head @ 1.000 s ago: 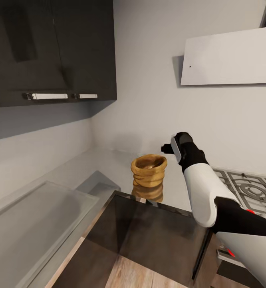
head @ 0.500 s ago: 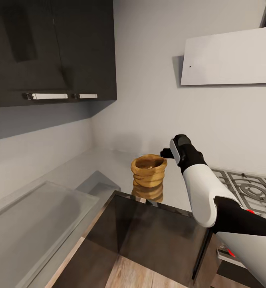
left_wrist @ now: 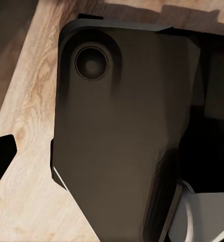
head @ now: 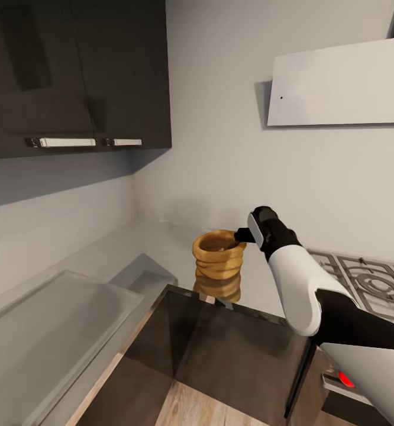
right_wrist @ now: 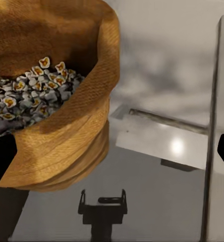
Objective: In the kitchen, take the popcorn bag from the countertop, put it into the microwave, and heat it until the popcorn is cooked so the cooked popcorn ends up inside the bag.
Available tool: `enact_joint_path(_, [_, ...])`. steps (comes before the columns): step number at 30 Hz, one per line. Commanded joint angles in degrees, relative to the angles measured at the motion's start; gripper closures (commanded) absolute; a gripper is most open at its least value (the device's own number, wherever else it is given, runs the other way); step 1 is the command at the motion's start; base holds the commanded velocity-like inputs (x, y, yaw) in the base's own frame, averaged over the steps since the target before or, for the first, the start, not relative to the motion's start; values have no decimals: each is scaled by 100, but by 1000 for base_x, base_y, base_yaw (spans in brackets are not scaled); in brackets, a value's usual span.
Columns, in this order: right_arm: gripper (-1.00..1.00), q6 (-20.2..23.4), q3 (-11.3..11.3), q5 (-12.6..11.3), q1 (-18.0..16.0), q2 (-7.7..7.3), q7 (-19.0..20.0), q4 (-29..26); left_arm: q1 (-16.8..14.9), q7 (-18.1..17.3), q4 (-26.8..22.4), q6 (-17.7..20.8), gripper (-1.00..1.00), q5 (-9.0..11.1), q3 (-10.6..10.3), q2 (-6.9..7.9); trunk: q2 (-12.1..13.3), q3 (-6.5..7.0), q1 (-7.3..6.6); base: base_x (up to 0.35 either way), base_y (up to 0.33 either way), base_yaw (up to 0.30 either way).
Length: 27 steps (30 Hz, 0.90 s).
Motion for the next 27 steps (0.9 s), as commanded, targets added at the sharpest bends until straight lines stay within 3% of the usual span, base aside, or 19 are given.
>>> enact_joint_path(1, [-100,13,-46,59,-6,9,14,39,0,-23,-3,-7,-100,33,42,0,-5,-7,1,4,-2,0])
enact_joint_path(8, [-100,-5,-46,63,-6,9,12,363,0,-23,-3,-7,-100,33,37,0,-5,-7,1,28,0,0])
enact_joint_path(27, [-100,-5,-63,88,-6,9,6,358,0,-23,-3,-7,-100,33,35,0,-5,-7,1,129,0,0])
